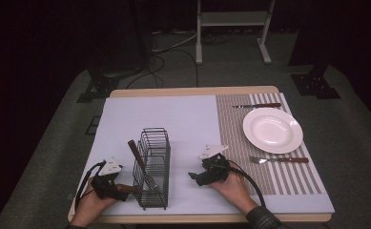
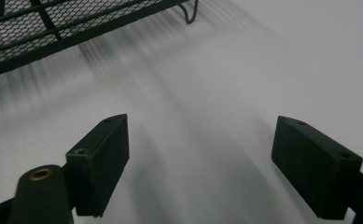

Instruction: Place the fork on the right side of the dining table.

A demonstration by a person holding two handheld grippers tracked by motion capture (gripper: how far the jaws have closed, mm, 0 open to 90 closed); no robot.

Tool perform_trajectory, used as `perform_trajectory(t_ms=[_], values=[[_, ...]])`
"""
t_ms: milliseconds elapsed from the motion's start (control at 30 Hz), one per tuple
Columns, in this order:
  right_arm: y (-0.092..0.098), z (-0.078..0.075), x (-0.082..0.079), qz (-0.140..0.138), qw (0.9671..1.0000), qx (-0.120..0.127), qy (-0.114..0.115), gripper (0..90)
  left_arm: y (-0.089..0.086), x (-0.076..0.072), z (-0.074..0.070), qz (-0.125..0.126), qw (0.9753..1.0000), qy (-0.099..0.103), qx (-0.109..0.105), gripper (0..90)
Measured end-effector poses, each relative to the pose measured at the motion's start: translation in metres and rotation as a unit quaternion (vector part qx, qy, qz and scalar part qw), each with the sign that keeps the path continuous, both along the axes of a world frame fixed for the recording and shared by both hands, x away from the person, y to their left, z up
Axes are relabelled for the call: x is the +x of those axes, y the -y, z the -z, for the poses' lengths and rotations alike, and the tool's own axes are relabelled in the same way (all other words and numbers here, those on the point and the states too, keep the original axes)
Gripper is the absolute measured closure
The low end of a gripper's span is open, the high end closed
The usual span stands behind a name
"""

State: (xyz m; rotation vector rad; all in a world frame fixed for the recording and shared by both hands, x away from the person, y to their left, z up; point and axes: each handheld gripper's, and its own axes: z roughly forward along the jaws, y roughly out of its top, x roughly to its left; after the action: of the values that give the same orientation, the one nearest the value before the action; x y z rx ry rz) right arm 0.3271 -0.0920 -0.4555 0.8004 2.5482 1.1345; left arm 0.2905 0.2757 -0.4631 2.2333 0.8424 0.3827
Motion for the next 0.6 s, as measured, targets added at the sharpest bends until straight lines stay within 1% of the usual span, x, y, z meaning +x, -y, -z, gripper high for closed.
perform_trajectory(t_ms=[167,267,600], values=[[-0.0085,0.0082,-0.0009,-0.012,0.9998,-0.015,-0.004,13.1,0.0,-0.0001,0.0,-0.001,1.0,0.0,0.0,0.0],[-0.0084,0.0088,-0.0004,-0.013,0.9999,-0.011,-0.005,12.9,0.0001,0.0,0.0001,-0.001,1.0,0.0,-0.001,0.0],[-0.0085,0.0093,-0.001,-0.012,0.9999,-0.01,-0.003,12.8,0.0003,-0.0003,0.0002,-0.002,1.0,0.0,-0.002,0.0]])
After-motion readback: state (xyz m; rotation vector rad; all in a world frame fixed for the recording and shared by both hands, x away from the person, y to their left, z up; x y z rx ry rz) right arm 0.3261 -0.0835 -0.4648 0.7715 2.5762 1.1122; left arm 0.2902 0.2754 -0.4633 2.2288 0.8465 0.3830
